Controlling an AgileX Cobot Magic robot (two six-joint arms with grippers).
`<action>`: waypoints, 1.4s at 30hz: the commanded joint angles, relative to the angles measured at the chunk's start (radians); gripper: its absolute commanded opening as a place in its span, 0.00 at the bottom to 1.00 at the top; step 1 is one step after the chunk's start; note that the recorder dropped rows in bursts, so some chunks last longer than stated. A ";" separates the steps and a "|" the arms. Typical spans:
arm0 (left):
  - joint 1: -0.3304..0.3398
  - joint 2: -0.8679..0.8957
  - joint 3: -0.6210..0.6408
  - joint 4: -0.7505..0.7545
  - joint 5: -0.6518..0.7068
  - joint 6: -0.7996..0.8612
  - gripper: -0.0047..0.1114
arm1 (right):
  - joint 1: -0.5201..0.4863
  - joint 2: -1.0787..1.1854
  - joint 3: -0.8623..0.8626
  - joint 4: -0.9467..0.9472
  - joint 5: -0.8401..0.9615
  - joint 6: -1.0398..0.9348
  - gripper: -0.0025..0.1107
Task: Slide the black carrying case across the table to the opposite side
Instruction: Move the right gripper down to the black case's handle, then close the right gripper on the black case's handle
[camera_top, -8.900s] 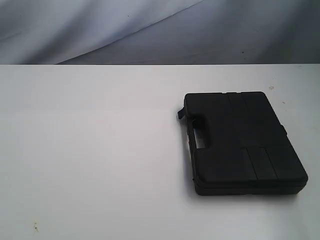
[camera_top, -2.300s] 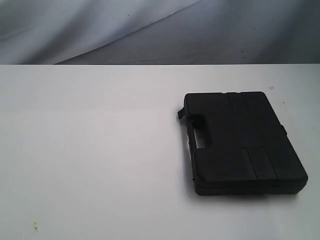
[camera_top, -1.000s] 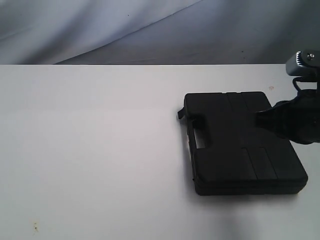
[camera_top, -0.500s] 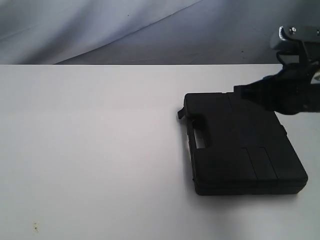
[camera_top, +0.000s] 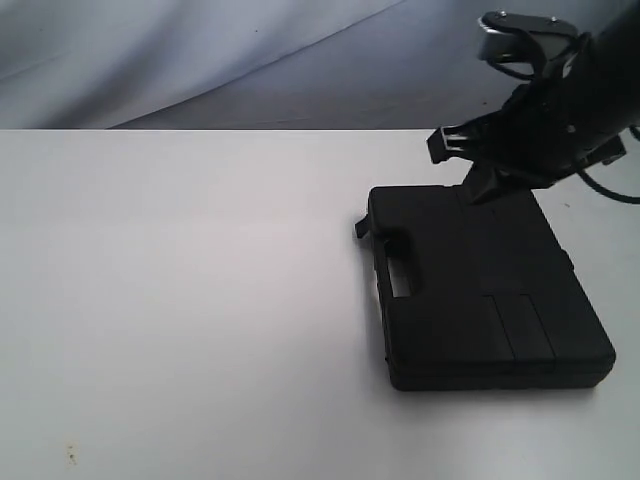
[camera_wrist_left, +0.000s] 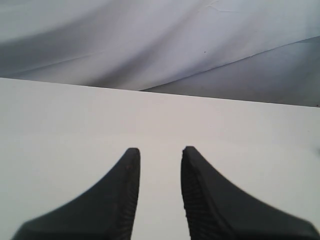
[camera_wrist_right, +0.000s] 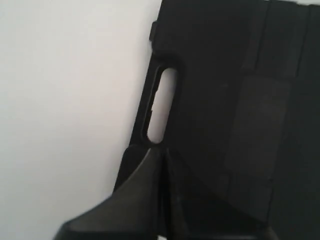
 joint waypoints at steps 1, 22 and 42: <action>0.003 -0.005 0.004 0.005 -0.003 -0.005 0.29 | 0.033 0.088 -0.064 0.065 0.123 -0.042 0.02; 0.003 -0.005 0.004 0.005 -0.003 -0.005 0.29 | 0.179 0.325 -0.114 -0.096 -0.103 0.135 0.05; 0.003 -0.005 0.004 0.005 -0.003 -0.005 0.29 | 0.211 0.427 -0.162 -0.220 -0.155 0.352 0.38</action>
